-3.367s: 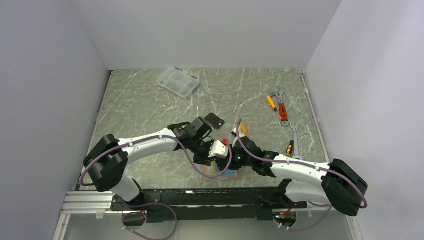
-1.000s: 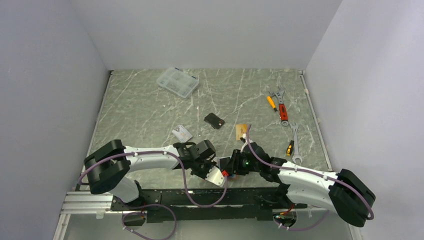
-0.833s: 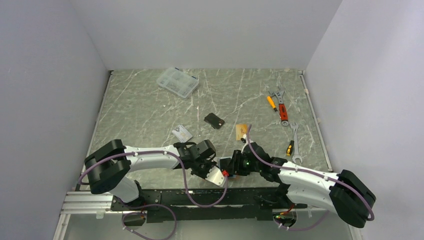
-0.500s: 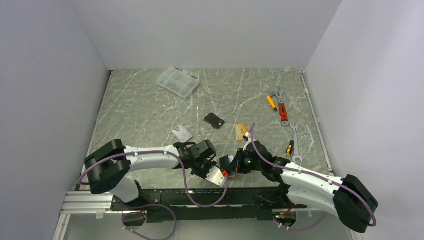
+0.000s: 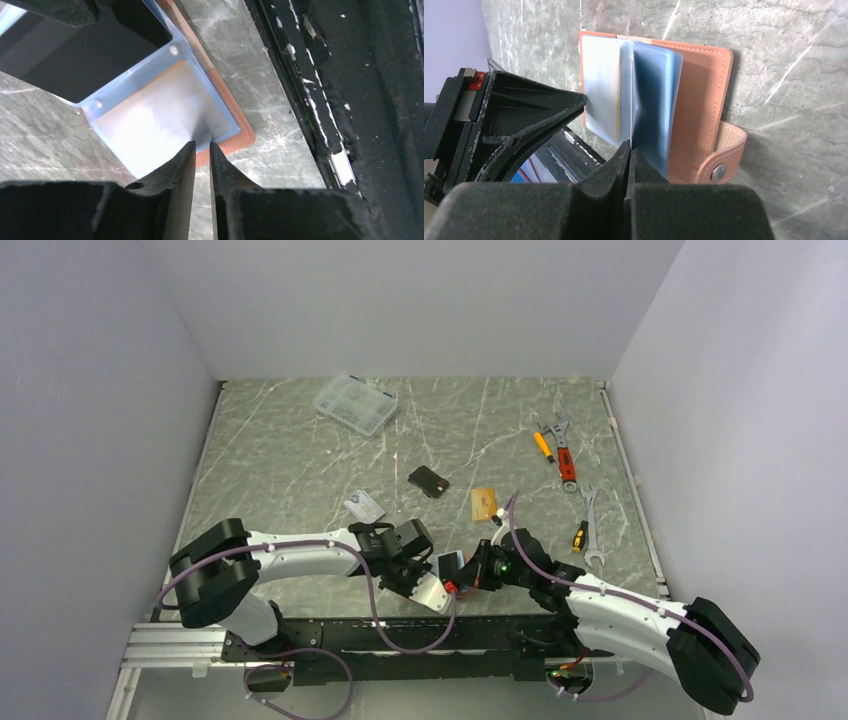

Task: Put the credit cards into the card holder
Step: Insert the credit card into the card holder.

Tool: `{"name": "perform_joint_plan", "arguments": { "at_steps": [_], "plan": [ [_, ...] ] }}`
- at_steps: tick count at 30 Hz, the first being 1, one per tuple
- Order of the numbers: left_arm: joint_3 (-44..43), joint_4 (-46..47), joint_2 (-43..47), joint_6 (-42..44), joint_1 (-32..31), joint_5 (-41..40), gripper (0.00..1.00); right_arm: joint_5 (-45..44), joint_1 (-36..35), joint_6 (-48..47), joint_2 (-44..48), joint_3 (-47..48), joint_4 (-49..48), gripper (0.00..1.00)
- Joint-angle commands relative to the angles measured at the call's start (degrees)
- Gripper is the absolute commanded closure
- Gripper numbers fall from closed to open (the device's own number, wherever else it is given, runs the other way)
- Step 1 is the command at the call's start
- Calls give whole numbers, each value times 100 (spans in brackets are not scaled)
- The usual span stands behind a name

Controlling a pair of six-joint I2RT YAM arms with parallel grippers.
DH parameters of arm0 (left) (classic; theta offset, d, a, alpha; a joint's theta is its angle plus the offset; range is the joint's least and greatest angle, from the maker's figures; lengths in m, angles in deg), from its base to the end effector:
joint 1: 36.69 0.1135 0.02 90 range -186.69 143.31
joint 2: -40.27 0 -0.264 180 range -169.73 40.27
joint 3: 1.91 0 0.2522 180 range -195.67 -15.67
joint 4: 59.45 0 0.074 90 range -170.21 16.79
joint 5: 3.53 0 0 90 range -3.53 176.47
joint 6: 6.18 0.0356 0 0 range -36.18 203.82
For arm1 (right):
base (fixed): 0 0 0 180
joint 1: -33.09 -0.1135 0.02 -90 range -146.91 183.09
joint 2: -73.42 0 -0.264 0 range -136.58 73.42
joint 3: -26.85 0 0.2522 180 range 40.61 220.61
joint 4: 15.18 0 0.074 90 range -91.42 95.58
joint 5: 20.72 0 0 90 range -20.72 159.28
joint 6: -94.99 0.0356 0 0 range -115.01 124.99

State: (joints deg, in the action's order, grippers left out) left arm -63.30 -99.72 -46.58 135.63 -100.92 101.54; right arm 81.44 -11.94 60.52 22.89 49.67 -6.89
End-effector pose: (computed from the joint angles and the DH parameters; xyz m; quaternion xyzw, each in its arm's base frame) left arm 0.1124 -0.2541 0.1699 0.8367 0.4899 -0.1500 0.1933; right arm 0.1102 0.1210 0.1361 0.0332 0.8867 0.4075 0.2159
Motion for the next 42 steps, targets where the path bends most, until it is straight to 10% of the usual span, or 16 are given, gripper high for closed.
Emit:
{"name": "perform_joint_plan", "arguments": {
  "at_steps": [1, 13, 42],
  "plan": [
    [-304, -703, 134, -46, -20, -57, 77, 119, 21, 96, -51, -101, -595, 100],
    [-189, -238, 98, -306, -6, -360, 68, -12, 24, 206, 54, -139, -854, 100],
    [224, 23, -272, -1205, -412, -1121, 91, -274, 25, 972, -219, -840, -2196, 100]
  ]
}}
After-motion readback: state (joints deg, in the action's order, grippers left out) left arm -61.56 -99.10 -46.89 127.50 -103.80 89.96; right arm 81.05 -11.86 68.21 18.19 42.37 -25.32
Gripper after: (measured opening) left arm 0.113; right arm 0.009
